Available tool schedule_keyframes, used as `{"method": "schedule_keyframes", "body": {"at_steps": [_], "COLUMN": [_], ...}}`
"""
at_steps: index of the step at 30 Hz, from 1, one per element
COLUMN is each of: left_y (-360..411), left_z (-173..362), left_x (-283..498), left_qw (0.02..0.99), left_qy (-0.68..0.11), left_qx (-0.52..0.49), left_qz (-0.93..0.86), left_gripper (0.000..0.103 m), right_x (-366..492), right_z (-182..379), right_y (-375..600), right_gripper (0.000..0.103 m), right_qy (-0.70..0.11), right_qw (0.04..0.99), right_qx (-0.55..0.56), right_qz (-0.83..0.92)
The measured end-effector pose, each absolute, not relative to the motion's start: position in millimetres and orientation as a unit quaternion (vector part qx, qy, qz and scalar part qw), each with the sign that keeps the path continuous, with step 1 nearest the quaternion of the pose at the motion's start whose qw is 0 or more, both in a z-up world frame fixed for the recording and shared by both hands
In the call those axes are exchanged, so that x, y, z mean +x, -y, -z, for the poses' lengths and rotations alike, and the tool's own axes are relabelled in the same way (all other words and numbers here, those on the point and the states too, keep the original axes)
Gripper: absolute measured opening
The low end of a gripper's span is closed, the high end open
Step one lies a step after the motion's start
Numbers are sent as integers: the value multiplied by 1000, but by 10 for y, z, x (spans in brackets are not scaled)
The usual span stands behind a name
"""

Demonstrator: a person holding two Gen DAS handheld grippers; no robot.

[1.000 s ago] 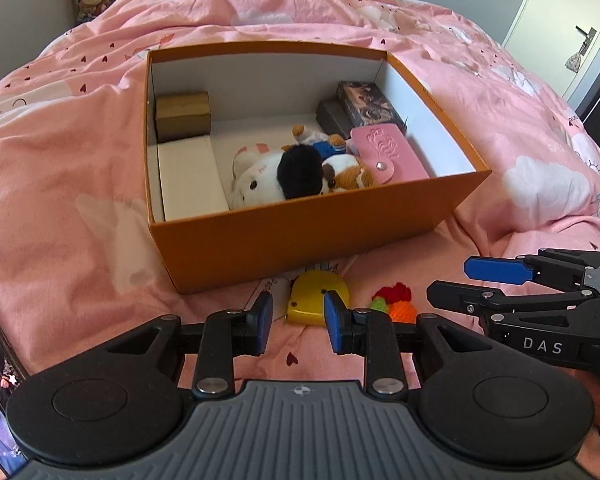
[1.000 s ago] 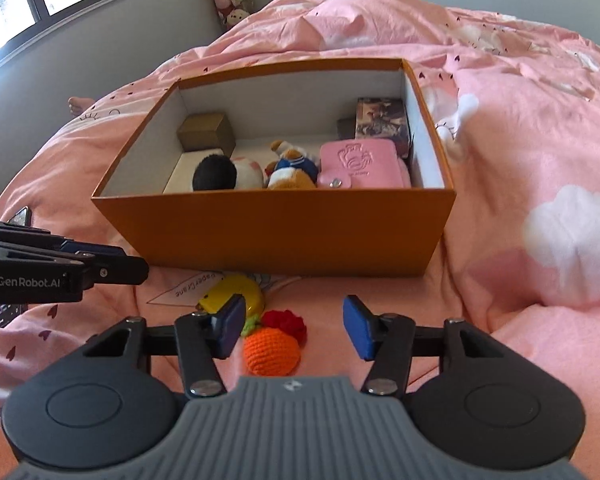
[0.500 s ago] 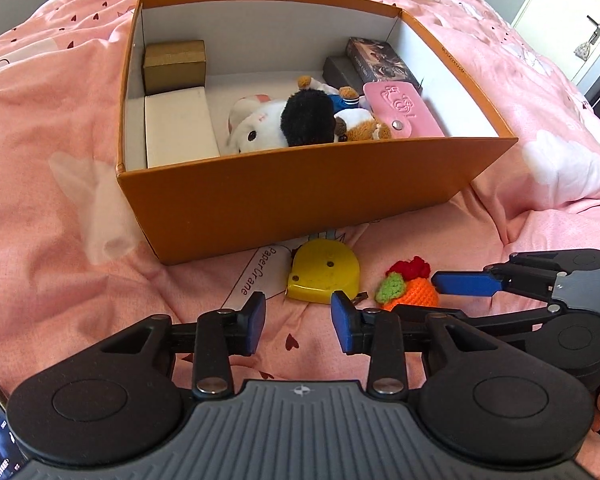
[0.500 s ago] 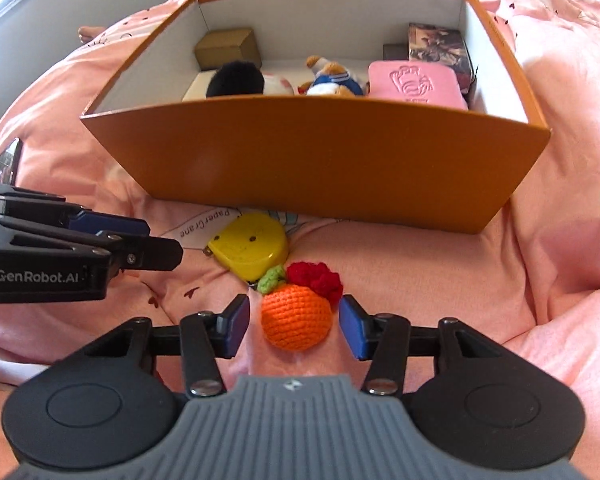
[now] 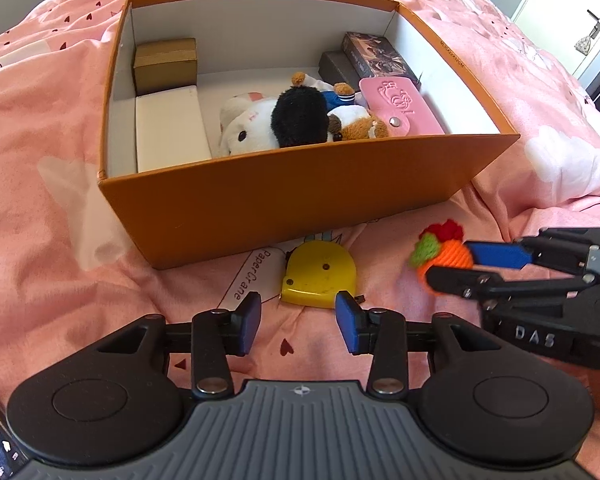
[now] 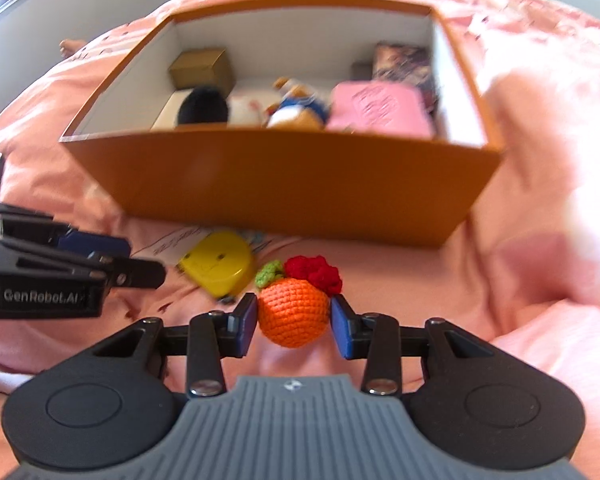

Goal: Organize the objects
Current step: 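Grasp the yellow tape measure with the left tool while the right tool grasps the orange crocheted fruit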

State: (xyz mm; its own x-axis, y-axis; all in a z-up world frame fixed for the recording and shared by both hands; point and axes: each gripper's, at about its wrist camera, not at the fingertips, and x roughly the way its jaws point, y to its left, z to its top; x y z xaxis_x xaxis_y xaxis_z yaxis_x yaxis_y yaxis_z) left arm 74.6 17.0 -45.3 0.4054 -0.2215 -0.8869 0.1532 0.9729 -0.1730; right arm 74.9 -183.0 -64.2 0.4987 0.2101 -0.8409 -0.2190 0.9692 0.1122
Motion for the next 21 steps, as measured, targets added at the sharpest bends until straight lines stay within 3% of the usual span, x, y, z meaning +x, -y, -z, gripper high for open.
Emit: {"method": "schedule_keyframes", "body": {"at_steps": [8, 13, 21], "left_y": [-109, -8, 122], "left_z": [585, 696, 881], "left_x": [855, 948, 1019], "left_qw": [830, 830, 827], "left_qy": [-540, -542, -547], "left_qx": [-62, -52, -3], "left_qz": [128, 123, 127], "left_gripper": [68, 74, 74], "right_x": [910, 922, 892], "right_z": [809, 801, 762], "right_y": [2019, 2089, 2122], "right_gripper": [42, 44, 63], "right_qy": [-515, -515, -510], "right_qw": [852, 851, 853], "right_qx": [-5, 12, 13], "right_qz": [-95, -99, -106]}}
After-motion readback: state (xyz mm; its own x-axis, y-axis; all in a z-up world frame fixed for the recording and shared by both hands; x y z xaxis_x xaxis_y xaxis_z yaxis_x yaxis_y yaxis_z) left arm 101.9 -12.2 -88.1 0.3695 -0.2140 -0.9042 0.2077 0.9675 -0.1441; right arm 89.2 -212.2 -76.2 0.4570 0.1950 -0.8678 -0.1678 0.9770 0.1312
